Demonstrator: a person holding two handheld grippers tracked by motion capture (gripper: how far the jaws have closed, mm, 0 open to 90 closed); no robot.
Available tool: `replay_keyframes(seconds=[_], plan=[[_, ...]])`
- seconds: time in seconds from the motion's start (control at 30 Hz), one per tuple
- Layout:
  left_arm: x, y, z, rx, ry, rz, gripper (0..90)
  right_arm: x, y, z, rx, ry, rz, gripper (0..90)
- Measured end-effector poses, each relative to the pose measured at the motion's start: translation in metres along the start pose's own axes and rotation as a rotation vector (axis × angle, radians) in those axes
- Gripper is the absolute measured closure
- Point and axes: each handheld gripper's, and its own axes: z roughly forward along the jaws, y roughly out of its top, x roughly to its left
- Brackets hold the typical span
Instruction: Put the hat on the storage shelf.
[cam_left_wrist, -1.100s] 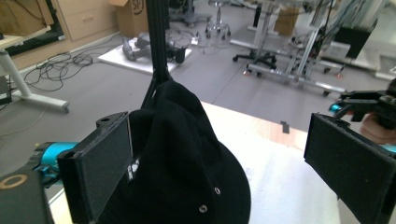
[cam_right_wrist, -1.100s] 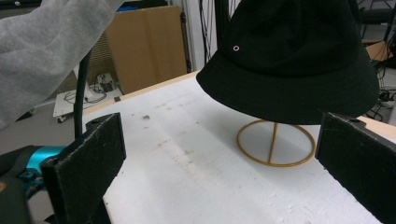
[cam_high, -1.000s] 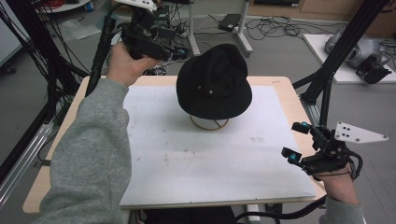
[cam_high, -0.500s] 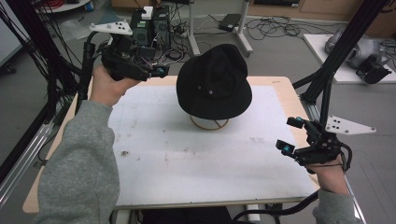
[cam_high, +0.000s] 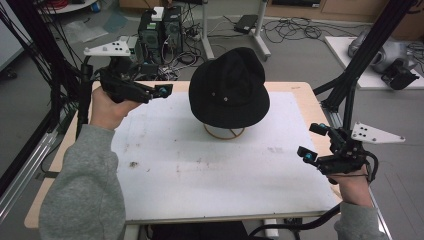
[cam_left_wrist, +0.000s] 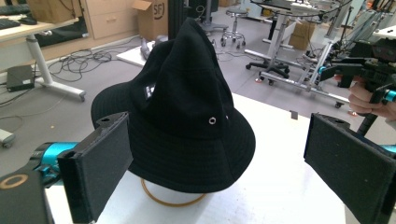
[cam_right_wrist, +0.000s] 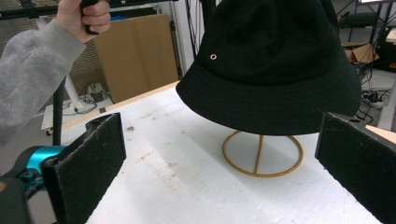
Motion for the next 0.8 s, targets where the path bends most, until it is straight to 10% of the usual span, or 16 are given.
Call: replay_keyframes(seconds=[0.8], plan=[[-0.016, -0.055, -0.022, -0.049, 0.027, -0.028, 8.4, -0.006, -0.002, 0.000, -0.044, -0.052, 0.032, 0.8]])
